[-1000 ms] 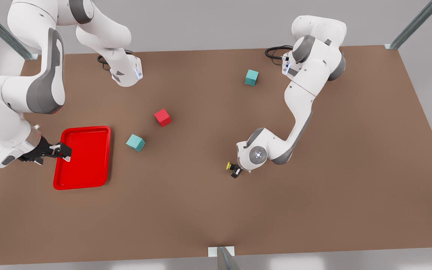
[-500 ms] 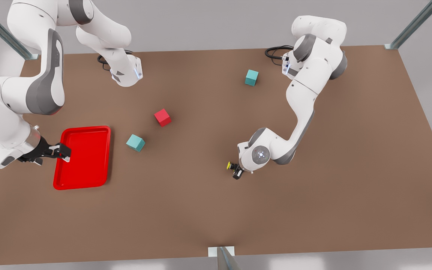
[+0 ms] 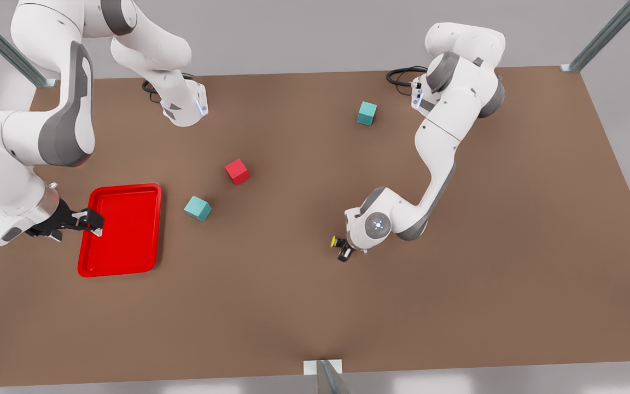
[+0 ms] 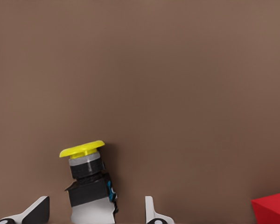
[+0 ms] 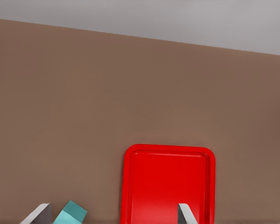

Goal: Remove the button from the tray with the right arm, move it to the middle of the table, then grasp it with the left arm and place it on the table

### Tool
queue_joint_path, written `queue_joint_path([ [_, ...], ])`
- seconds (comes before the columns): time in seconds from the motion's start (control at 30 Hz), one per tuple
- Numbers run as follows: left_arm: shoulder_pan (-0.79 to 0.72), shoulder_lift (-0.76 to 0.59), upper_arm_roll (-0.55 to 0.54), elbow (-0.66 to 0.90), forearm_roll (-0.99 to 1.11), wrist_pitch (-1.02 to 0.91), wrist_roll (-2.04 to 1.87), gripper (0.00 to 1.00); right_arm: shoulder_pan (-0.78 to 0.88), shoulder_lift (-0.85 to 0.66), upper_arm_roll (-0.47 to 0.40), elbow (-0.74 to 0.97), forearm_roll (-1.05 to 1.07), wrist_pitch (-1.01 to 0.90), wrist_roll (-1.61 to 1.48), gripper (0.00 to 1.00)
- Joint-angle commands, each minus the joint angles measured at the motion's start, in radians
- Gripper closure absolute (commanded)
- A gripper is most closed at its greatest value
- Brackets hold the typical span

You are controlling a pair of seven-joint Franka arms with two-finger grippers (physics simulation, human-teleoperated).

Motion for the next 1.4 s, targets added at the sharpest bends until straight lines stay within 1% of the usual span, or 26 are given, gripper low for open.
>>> queue_joint_path([
  [0.0, -0.001, 0.003, -0.001, 0.0, 0.0, 0.014, -0.007, 0.01, 0.005, -0.002, 0.0, 0.0, 0.001, -0.001, 0.004, 0.0],
  [0.13, 0.002, -0.009, -0.003, 0.001, -0.012, 0.022, -0.017, 0.01, 0.007, -0.002, 0.0, -0.003, 0.002, -0.001, 0.004, 0.0],
  [0.17, -0.001, -0.024, -0.007, 0.009, -0.003, 0.02, -0.088, 0.01, 0.005, -0.006, 0.0, 0.0, 0.002, -0.01, -0.004, 0.0],
  [0.23, 0.005, -0.026, -0.01, 0.015, -0.009, 0.023, -0.099, 0.01, 0.007, 0.0, 0.0, -0.008, 0.004, -0.002, -0.002, 0.0],
  [0.37, 0.007, -0.053, -0.026, 0.005, -0.011, -0.018, -0.099, 0.01, -0.003, -0.005, -0.001, -0.005, 0.008, 0.009, -0.001, 0.0],
  [0.6, -0.004, -0.036, -0.024, -0.028, -0.002, -0.023, -0.08, 0.01, 0.008, 0.009, 0.002, -0.006, 0.011, 0.033, -0.002, 0.0],
  [0.63, -0.006, -0.035, -0.024, -0.028, -0.002, -0.023, -0.08, 0.01, 0.028, 0.012, 0.002, -0.005, 0.01, 0.038, 0.002, 0.0],
  [0.8, -0.009, -0.035, -0.017, -0.025, 0.003, -0.01, -0.086, 0.01, 0.028, 0.025, 0.003, -0.005, 0.01, 0.045, 0.002, 0.0],
  [0.83, -0.01, -0.035, -0.017, -0.025, 0.044, -0.01, -0.096, 0.01, 0.028, 0.026, 0.002, -0.006, 0.01, 0.047, 0.002, 0.0],
  [1.37, -0.007, -0.013, -0.017, -0.028, 0.057, -0.001, -0.091, 0.01, 0.036, 0.038, 0.003, -0.006, 0.01, 0.052, 0.006, 0.0],
])
